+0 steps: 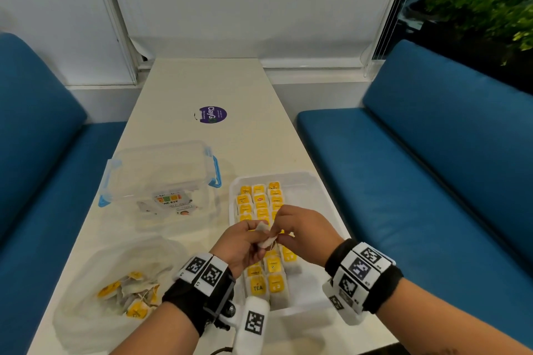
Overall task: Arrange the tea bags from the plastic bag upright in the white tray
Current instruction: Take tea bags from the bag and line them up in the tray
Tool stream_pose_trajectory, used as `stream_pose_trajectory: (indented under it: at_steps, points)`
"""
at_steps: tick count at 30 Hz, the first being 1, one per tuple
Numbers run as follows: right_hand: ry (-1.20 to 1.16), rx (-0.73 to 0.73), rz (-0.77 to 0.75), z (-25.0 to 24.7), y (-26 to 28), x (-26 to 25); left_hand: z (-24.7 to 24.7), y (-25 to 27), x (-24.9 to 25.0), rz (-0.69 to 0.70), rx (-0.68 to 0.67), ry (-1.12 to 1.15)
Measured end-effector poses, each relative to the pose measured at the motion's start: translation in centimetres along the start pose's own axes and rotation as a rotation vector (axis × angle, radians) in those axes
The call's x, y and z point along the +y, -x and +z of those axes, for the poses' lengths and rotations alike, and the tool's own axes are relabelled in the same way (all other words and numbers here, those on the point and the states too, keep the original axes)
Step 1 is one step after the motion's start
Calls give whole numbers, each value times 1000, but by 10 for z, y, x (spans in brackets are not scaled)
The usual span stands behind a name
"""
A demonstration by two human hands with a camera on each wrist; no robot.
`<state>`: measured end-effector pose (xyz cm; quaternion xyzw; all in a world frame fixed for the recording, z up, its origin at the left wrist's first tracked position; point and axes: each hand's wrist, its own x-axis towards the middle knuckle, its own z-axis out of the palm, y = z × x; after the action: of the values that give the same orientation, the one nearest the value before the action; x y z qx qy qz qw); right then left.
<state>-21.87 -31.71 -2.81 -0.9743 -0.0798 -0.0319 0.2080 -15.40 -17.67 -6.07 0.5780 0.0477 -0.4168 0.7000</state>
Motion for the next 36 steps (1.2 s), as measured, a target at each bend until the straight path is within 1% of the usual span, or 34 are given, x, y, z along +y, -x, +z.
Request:
stream_pose_trajectory:
  at_steps: [2, 5, 6, 8, 9, 10, 12, 14, 16, 18, 20, 25, 31, 36]
  points:
    - [-19, 15, 7, 0, 2, 2, 1, 2, 0, -3, -1, -45]
    - [-55, 3, 76, -4, 3, 2, -3, 4, 3, 10, 84, -93]
    - [-93, 23, 111, -6, 3, 3, -6, 4, 5, 34, 123, -116]
    - [-194, 127, 189, -10, 5, 4, -14, 3, 7, 123, 211, -216]
    - [-237, 171, 233, -11, 7, 6, -19, 2, 8, 177, 252, -296]
    - [-257, 174, 276, -12, 8, 8, -23, 1, 7, 223, 287, -391]
    - [-232, 58, 352, -10, 10, 13, -30, -1, 3, 263, 322, -612]
    - [-207, -69, 419, -6, 12, 18, -33, -1, -3, 258, 305, -797]
    - [-219, -126, 472, -3, 13, 22, -32, 0, -9, 244, 262, -915]
    - [-263, -158, 515, -1, 14, 26, -30, 1, -14, 201, 214, -973]
    - [-306, -210, 562, 1, 14, 29, -31, 3, -18, 163, 179, -989]
    - [-314, -439, 646, 8, 12, 34, -41, 0, -23, 133, 158, -903]
    - [-225, -642, 659, 11, 1, 38, -47, -2, -24, 110, 152, -824]
    - [-111, -760, 646, 13, -10, 40, -49, -2, -25, 111, 144, -795]
